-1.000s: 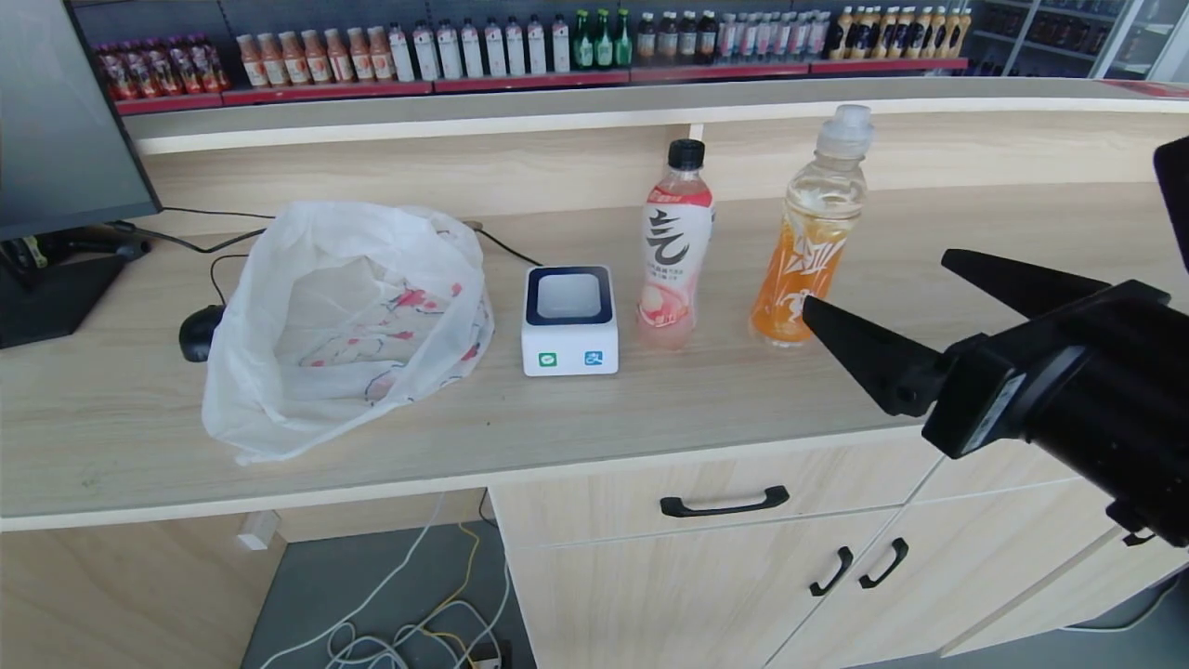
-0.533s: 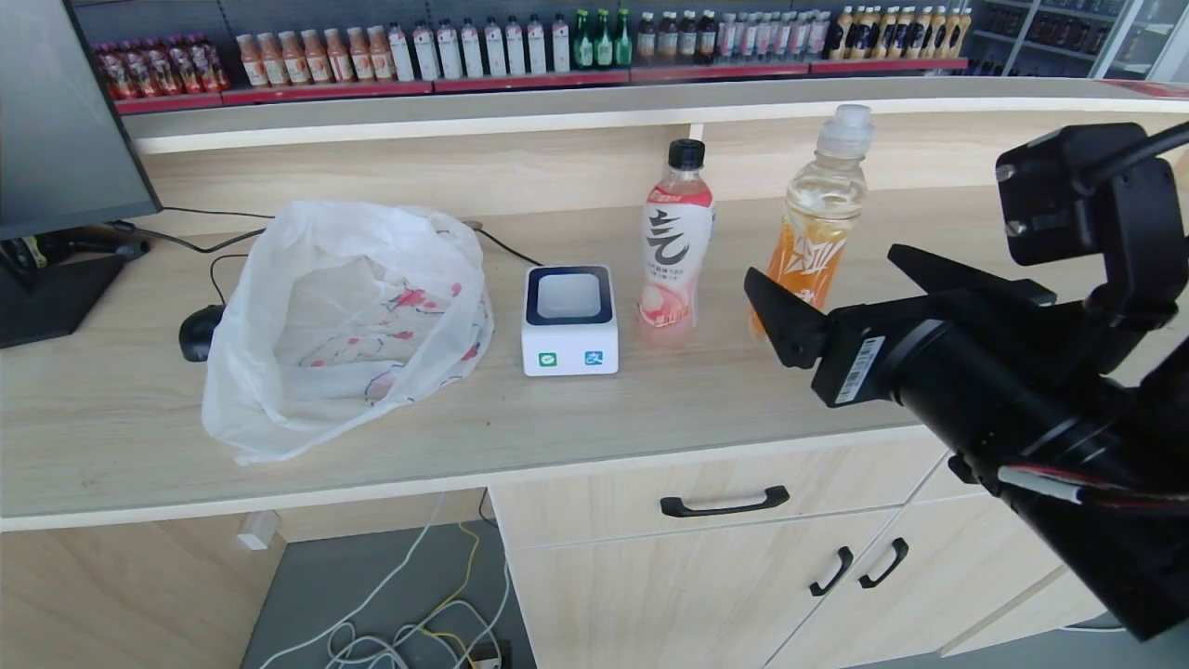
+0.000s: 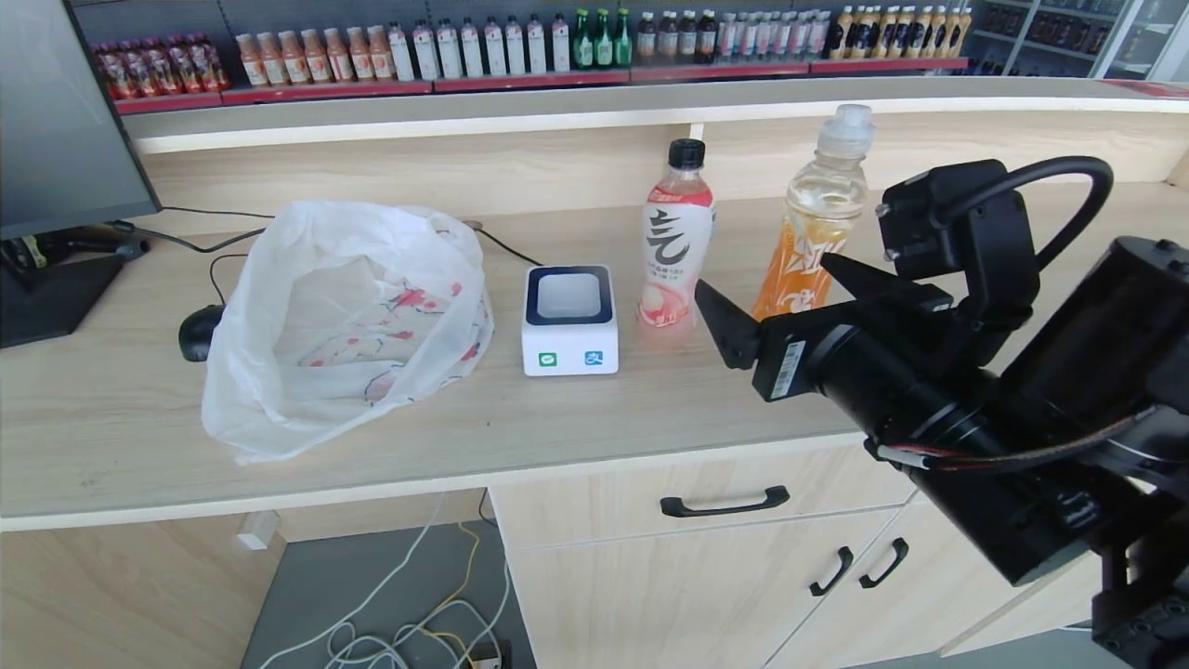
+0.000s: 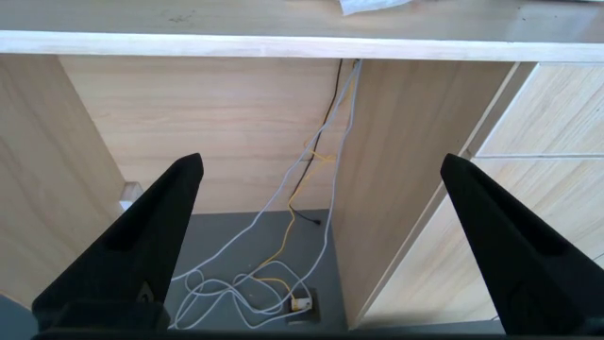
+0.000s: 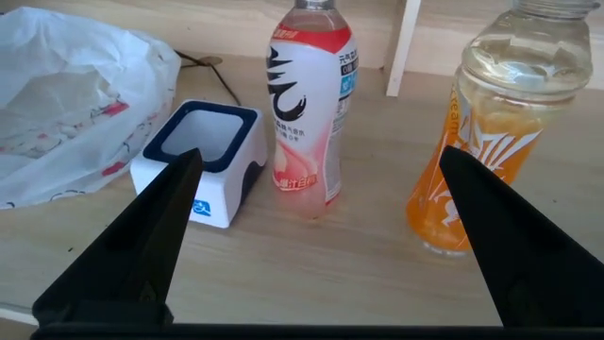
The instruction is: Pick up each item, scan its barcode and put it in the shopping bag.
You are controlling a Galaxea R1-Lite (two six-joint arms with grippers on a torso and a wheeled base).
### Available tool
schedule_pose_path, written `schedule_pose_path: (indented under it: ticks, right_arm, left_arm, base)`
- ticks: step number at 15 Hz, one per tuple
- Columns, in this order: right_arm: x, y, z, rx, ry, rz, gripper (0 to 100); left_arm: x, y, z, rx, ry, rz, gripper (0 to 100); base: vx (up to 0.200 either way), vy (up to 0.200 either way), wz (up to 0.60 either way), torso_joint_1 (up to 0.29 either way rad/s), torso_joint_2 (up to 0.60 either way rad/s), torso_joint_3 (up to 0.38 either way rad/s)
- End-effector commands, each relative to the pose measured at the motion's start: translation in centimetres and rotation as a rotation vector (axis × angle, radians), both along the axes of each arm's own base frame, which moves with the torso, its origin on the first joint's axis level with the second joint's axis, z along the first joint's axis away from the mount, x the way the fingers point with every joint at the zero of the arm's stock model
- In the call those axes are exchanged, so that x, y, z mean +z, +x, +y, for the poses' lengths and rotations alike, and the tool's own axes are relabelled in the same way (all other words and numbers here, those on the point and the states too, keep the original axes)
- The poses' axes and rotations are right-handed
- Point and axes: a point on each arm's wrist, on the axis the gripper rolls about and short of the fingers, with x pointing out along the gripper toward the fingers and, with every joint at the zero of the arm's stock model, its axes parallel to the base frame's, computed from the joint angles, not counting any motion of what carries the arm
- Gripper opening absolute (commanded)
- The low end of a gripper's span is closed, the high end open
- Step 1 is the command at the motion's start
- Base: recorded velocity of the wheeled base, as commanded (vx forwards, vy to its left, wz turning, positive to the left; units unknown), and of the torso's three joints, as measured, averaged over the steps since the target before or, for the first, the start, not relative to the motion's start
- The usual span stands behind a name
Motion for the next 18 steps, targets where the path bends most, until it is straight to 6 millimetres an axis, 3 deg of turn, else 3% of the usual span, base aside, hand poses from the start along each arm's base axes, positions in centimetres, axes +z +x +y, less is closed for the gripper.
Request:
schedule_pose_path:
  ticks: [1, 4, 9, 18]
  right_arm:
    - [-0.3, 0.9, -0.2, 0.004, -0.012, 0.003, 100]
    - [-0.5, 2.1, -0.7, 0.03, -0.028, -0.002, 100]
    - [0.8, 4.5, 1.5, 0.036, 0.013, -0.05, 100]
    - [-0.8, 6.0, 2.9, 0.052, 0.001, -0.029, 100]
  left_arm:
    - [0.0, 0.0, 0.0, 0.001, 0.0, 0.001, 100]
    - [0.0, 0.0, 0.0, 0.001, 0.0, 0.001, 100]
    - [0.0, 0.0, 0.0, 0.001, 0.0, 0.001, 100]
    - [0.0, 0.0, 0.0, 0.0, 0.0, 0.001, 100]
  base:
    - [0.0, 0.0, 0.0, 0.0, 0.0, 0.0]
    - [0.0, 0.0, 0.0, 0.0, 0.0, 0.0]
    - [0.0, 0.0, 0.0, 0.0, 0.0, 0.0]
    - [0.0, 0.0, 0.0, 0.0, 0.0, 0.0]
